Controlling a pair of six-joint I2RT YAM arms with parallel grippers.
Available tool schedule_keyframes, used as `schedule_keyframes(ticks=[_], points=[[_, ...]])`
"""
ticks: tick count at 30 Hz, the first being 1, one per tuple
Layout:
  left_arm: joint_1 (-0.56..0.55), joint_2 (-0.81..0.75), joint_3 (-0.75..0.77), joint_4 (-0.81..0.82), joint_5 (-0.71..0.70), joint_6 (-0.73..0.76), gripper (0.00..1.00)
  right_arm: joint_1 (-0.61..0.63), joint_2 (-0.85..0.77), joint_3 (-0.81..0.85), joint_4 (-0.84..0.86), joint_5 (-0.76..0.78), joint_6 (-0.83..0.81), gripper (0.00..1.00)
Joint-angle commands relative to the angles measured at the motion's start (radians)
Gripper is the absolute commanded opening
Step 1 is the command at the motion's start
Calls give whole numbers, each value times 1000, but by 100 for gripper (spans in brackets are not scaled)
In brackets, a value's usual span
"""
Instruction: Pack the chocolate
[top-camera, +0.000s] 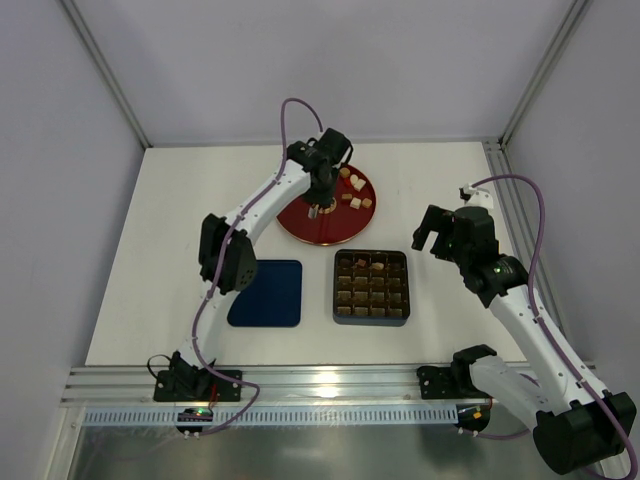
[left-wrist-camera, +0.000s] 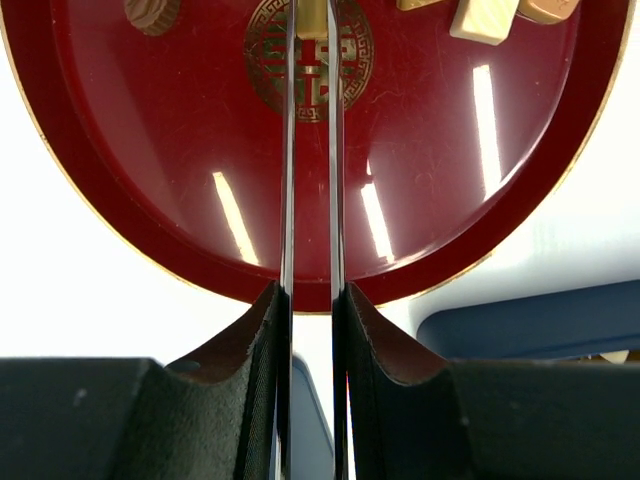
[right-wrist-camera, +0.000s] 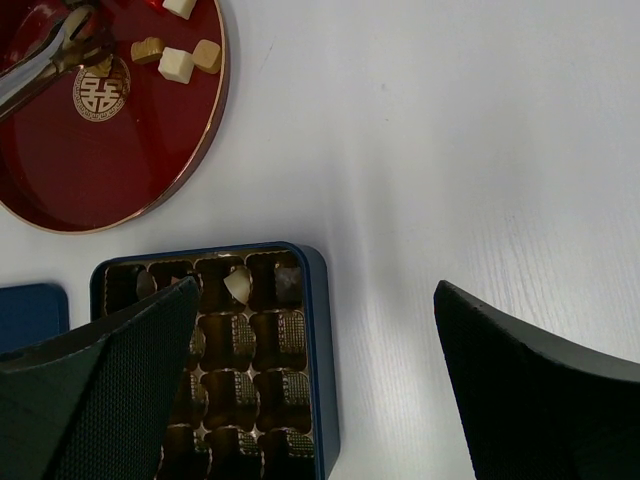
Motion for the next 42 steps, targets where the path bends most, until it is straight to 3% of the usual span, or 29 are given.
schedule_keyframes(ticks=[1, 23, 42], points=[[-12, -88, 46, -16, -17, 21, 24, -4, -8, 7, 31, -8, 1, 100], [-44, -164, 17, -64, -34, 32, 22, -6, 19, 3, 57, -25, 6, 100], [-187, -380, -137, -110, -31, -14, 22, -4, 44, -14, 93, -43, 26, 100]])
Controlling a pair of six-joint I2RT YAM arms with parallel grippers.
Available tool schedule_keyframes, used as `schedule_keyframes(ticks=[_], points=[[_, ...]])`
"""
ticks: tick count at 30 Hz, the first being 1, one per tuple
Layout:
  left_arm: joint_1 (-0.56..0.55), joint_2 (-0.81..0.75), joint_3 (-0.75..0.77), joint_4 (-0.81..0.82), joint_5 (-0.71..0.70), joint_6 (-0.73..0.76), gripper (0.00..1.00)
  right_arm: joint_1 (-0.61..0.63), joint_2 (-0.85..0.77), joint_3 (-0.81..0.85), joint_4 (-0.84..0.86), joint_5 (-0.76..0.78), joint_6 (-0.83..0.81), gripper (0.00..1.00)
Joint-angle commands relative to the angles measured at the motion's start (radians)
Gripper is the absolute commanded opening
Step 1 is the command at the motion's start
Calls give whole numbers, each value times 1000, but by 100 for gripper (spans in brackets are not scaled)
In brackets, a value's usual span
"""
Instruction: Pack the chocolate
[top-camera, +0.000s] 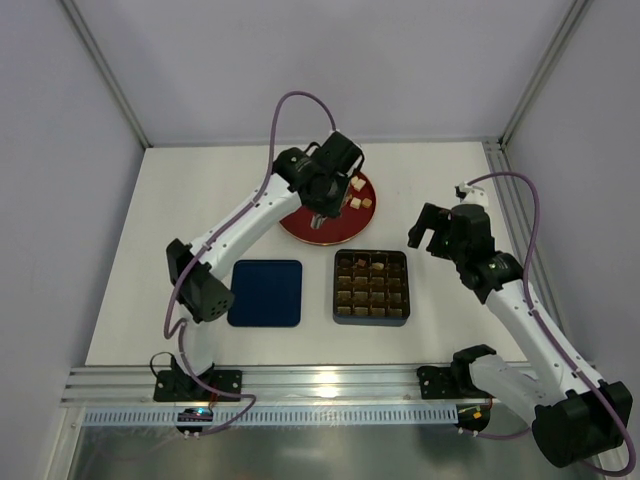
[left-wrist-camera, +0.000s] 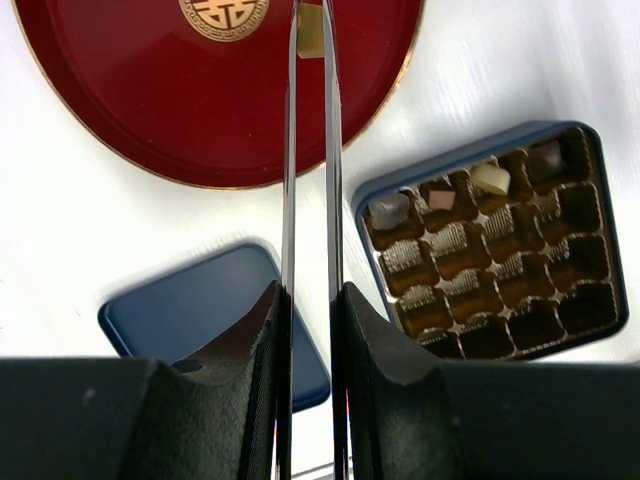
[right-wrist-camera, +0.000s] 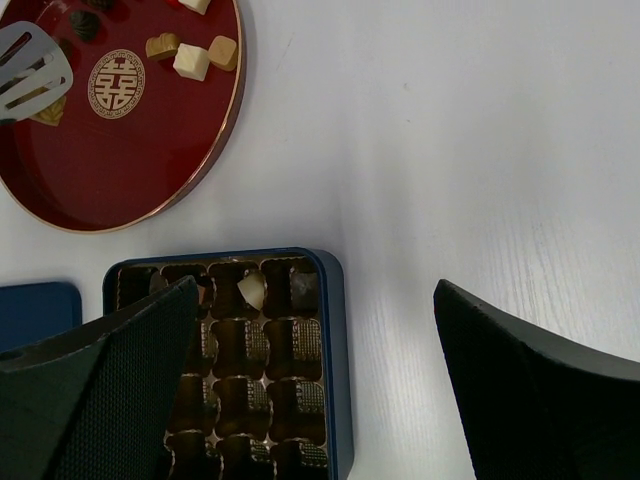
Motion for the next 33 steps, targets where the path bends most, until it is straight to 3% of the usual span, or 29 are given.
schedule_keyframes(ticks=[1, 19, 33], points=[[-40, -77, -15, -27, -17, -14, 22, -4, 8, -6, 48, -11, 19, 100], [-255, -340, -325, -25, -62, -153, 22, -4, -8, -24, 53, -19, 33, 100], [-356, -388, -506, 35, -48, -233, 23, -4, -3, -30, 59, -19, 36, 100]])
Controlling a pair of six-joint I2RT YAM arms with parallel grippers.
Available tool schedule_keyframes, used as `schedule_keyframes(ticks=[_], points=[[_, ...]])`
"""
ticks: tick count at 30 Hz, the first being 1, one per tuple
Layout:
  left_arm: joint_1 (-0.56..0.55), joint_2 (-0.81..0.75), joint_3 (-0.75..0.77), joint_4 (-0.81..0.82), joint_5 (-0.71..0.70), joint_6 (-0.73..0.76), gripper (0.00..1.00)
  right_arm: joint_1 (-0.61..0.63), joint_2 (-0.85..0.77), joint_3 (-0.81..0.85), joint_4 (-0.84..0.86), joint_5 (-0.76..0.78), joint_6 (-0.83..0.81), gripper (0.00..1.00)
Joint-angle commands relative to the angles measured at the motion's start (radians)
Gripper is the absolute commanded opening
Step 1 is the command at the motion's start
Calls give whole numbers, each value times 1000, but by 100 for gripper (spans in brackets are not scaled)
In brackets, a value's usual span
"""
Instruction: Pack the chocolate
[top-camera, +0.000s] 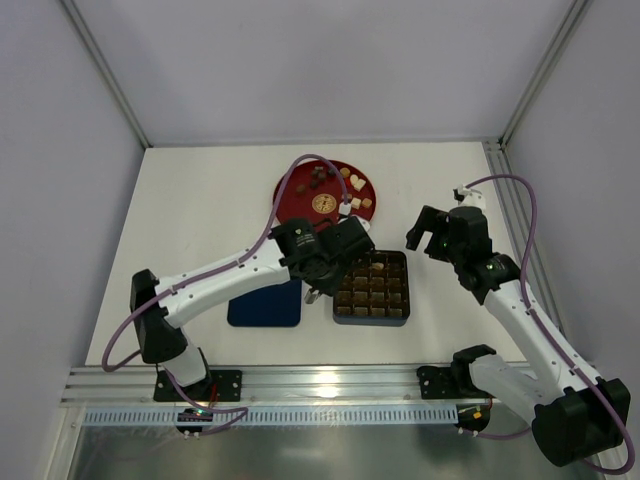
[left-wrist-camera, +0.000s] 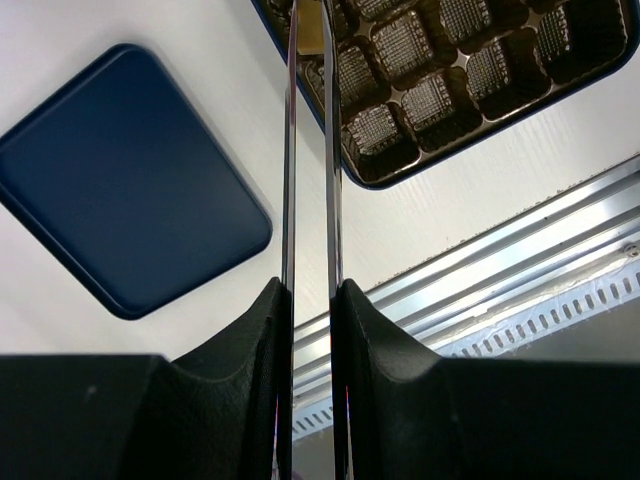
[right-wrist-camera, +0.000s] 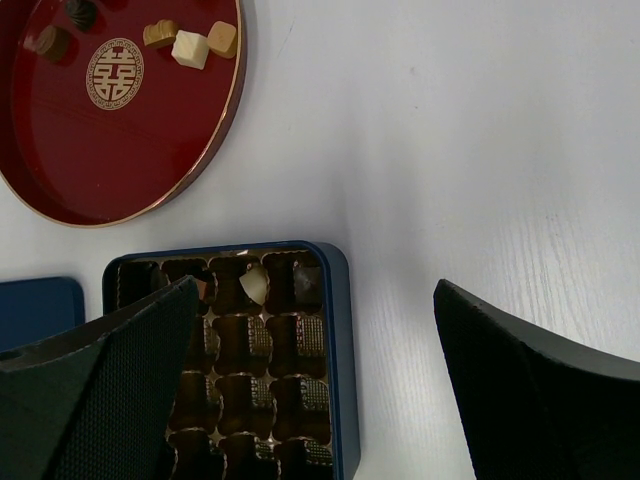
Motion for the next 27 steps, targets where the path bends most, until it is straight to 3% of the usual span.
schedule_keyframes(ticks=[1, 27], points=[[-14, -41, -11, 49, -5, -35, 23, -2, -13, -1, 31, -1, 12, 100], [-17, 13, -24, 77, -48, -3, 28, -2, -11, -1, 37, -2, 7, 100]])
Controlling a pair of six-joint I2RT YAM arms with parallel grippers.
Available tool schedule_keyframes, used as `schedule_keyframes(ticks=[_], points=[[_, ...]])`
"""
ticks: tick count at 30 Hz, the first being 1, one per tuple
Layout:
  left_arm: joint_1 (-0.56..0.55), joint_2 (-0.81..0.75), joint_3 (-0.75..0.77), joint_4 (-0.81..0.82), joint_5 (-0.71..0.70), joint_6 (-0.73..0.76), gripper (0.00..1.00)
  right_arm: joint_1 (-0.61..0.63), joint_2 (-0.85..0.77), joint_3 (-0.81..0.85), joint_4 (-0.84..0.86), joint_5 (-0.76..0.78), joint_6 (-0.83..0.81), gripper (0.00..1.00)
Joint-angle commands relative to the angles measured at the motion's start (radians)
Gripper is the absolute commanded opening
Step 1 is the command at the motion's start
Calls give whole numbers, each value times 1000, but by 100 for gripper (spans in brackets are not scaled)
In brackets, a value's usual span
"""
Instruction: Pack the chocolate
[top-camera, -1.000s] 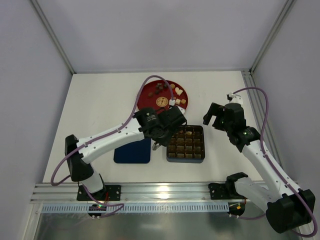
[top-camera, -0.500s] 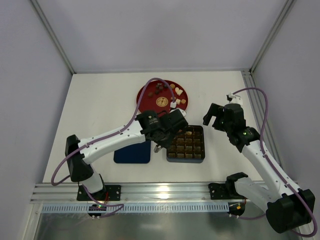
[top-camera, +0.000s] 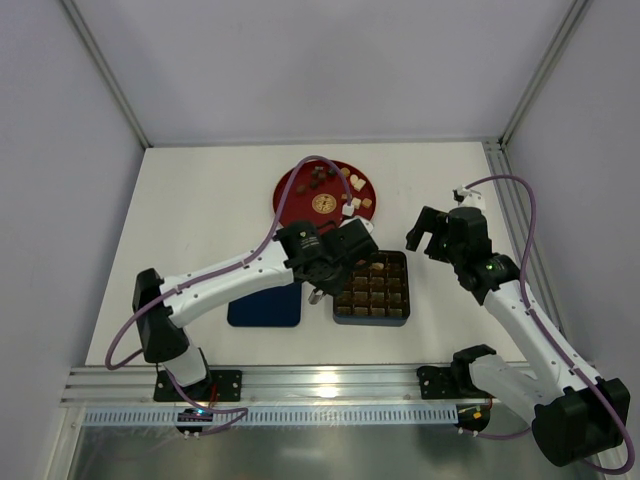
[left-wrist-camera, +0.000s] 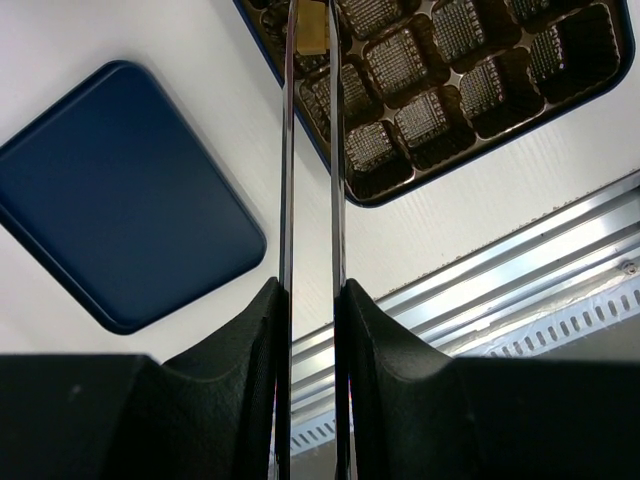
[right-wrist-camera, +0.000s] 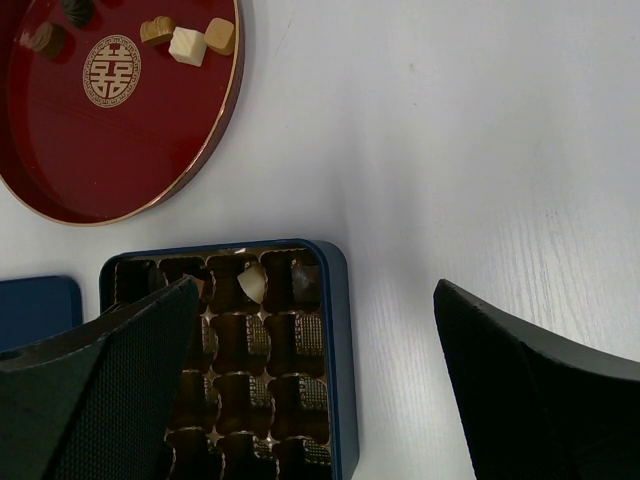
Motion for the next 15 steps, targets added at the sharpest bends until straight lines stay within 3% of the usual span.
schedule_keyframes(ticks=[1, 15], points=[[-5, 1, -2, 29, -33, 10, 29, -4, -10, 5, 36, -2, 6, 100], [7, 6, -37, 66, -11, 19, 30, -4, -10, 7, 36, 3, 7, 100]])
